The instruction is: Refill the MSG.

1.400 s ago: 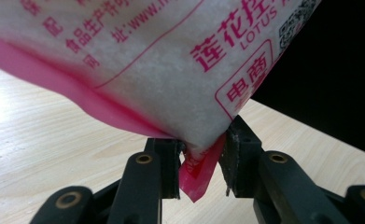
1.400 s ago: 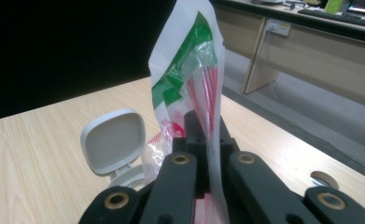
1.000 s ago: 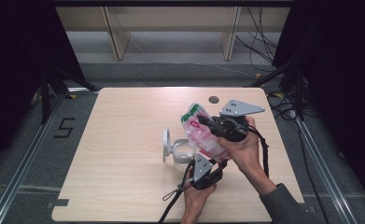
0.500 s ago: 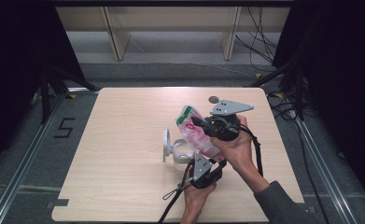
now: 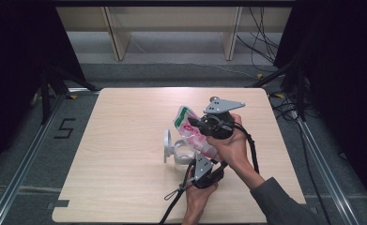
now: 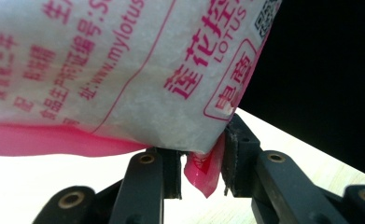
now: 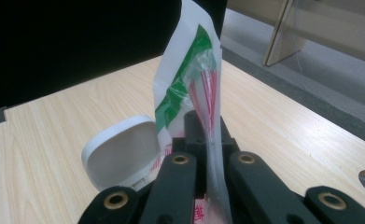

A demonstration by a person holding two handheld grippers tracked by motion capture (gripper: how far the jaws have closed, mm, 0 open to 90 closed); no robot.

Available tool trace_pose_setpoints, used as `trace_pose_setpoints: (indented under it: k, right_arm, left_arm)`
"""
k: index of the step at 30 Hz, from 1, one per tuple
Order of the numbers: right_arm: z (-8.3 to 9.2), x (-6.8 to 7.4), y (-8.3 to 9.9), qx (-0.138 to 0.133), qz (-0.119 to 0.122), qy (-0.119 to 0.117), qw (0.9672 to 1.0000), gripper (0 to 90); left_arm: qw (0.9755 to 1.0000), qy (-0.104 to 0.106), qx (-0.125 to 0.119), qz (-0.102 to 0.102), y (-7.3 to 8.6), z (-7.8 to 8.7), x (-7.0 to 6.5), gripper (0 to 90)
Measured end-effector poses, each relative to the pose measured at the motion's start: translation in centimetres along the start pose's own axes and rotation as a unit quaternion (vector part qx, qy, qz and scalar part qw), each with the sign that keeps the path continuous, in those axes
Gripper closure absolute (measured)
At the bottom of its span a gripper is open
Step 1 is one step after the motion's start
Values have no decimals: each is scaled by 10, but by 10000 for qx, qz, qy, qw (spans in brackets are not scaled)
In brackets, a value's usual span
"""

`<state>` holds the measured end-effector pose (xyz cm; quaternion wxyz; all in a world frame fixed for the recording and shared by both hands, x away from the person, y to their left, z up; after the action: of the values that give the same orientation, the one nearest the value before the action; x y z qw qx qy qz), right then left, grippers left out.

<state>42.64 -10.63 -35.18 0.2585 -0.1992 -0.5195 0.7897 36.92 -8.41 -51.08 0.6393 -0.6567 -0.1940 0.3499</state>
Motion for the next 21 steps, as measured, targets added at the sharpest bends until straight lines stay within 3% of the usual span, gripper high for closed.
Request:
trace_pose_setpoints:
  k: [1, 6, 8, 10, 11, 17, 18, 21]
  right_arm:
    - [-1, 2, 0, 47, -122, -18, 9999, 900]
    - [-4, 4, 0, 50, -95, -52, 9999, 900]
    - [-5, 3, 1, 107, -97, -73, 9999, 900]
    - [-6, 3, 2, 131, -59, -81, 9999, 900]
    - [-6, 3, 2, 183, -90, -104, 9997, 900]
    - [-10, 6, 4, 280, 8, -135, 9995, 900]
    - [-10, 8, 5, 339, -80, -102, 9993, 900]
    - [-12, 7, 5, 346, 53, -134, 9993, 900]
  left_arm:
    - [10000, -1, -2, 1, 0, 0, 0, 709]
    - [10000, 35, 49, -71, 1, 1, 1, 710]
    - [10000, 51, -38, 29, 1, -1, -1, 710]
    - [9998, 84, 109, -120, 2, 0, 0, 711]
    - [10000, 76, -20, 30, 1, -2, -2, 711]
    - [9999, 143, -24, 56, 2, -2, -4, 713]
    - [9999, 159, -9, 38, 2, -2, -4, 713]
    - [9999, 160, 8, 54, 3, -2, -3, 714]
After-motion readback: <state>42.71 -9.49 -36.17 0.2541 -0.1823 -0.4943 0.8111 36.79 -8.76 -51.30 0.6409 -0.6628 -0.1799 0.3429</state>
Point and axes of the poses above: each handheld gripper's, and its own axes: z roughly backward along the jaws, y roughly out of its underside, x roughly to its left, the point moved 4 cm from there along -z, roughly forward along the jaws, and after that the axes turned 5 degrees about -x, right-handed, at the moved point
